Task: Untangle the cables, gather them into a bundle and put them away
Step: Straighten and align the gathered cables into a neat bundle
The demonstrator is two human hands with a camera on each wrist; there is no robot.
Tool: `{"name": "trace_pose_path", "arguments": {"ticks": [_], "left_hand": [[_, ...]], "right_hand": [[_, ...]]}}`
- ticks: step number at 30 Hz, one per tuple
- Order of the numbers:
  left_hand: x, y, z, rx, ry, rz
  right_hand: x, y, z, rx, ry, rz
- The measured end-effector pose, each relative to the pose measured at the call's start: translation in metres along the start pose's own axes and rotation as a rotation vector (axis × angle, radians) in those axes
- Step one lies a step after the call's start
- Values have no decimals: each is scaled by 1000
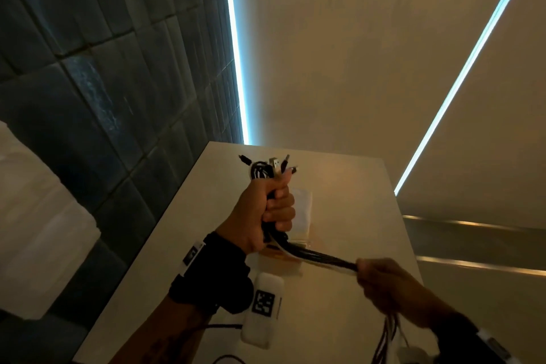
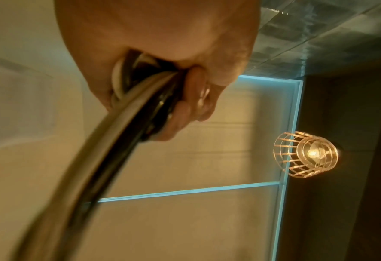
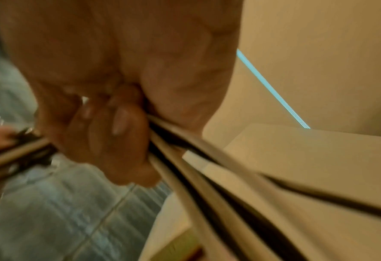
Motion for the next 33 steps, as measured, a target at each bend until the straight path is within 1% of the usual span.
{"name": "trace_pose_path", "arguments": {"ticks": [2,4,7,10,13,15,17,19,21,23,25,27,30,33], "left_hand": [[-12,4,-6,-22,-34,113],[-24,9,-12,-30,-42,222],[-40,13,-14,-30,-41,291],[-50,15,-11,-44,-29,329],[-55,17,-10,-86,-50,393],[-55,20,-13,-71,-84,429],[-54,20,-13,-30,-78,481],[-52,16,-12,4,-34,520],[-51,14,-10,11,4,502],[-55,14,-9,-10,-3,392],[-59,17,-10,-66,-29,250],[-61,19,-11,-108,-30,168],[-60,19,-9,-53,-46,182],[-53,14,-6,-21,-27,219]], "right_hand": [[-23,-14,-3,-6,-105,53],[-49,-20,0,23,-187,3],[-89,-16,9,81,-297,-157],[-117,-5,19,128,-406,-353],[-133,10,29,188,-513,-543],[-137,18,35,196,-555,-630],[-137,22,40,196,-561,-684],[-137,24,44,195,-562,-718],[-138,25,45,197,-564,-754],[-137,24,46,204,-549,-775],[-137,22,46,210,-532,-778],[-137,21,44,202,-534,-788],[-132,21,40,137,-512,-706],[-116,17,34,11,-382,-482]]}}
Point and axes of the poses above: each hand's wrist, its own z-axis towards the middle knuckle, its own y-axis out of the palm, x = y × z, the point moved 3 cm from there along z, towards the middle knuckle, and after that the axes turned 1 degree about -x, right-handed, at the moved point
